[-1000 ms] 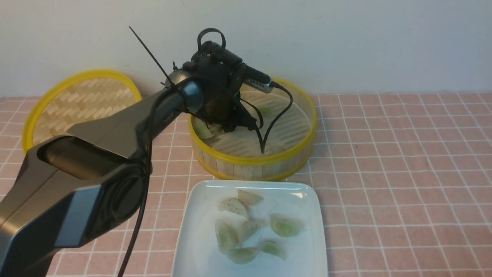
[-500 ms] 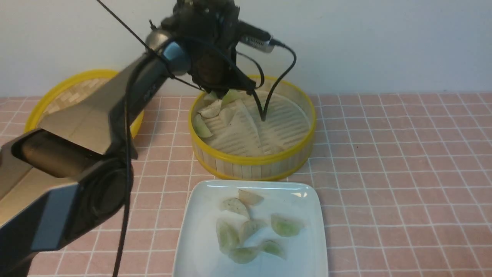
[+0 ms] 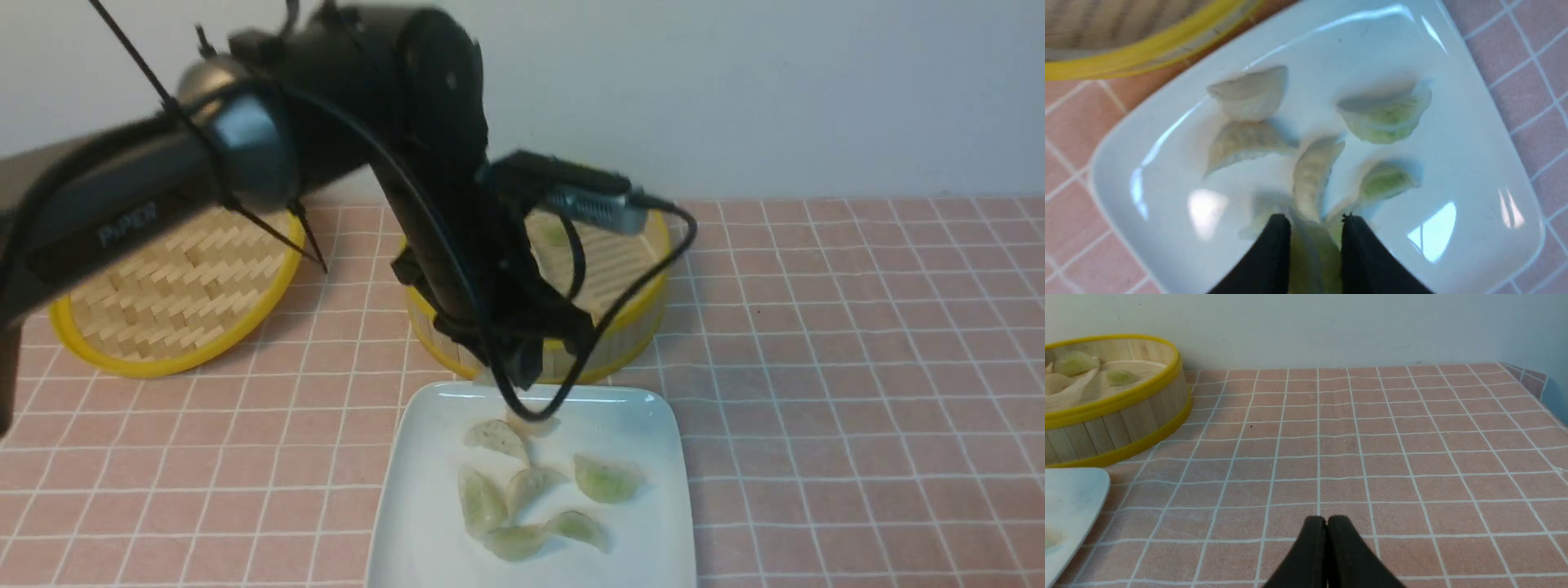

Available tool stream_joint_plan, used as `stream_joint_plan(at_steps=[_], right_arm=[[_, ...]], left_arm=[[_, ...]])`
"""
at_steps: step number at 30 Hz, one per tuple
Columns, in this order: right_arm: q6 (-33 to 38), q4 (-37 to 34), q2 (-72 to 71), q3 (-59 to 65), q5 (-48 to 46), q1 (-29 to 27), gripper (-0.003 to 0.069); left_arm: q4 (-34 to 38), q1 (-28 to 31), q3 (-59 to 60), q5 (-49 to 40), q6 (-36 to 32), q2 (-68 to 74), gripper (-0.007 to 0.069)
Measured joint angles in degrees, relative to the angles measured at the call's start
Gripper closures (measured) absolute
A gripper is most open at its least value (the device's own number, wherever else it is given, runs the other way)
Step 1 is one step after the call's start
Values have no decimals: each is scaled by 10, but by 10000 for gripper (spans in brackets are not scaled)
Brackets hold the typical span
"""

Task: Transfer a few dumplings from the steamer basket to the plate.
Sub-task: Use the left arm to put the dumpling into the plate

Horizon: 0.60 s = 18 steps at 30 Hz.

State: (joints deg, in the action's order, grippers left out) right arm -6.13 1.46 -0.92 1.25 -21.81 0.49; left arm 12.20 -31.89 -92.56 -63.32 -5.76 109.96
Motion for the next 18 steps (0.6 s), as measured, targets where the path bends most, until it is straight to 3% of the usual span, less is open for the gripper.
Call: stream_joint_plan(at_steps=[3,8,13,16,18], right_arm=[[0,0,0,0,0,0,672],[0,0,0,0,0,0,672],[0,0,0,0,0,0,672],[0,0,0,0,0,0,672],[0,0,0,0,0,0,672]], left_arm=[[3,-8,11,74,-13,24,490],[11,-15,11,101,-40,68,469],[37,-18,12,116,-62,96,322],[47,-20,12,122,-70,100,183],[45,-20,4,121,-70,101,152]])
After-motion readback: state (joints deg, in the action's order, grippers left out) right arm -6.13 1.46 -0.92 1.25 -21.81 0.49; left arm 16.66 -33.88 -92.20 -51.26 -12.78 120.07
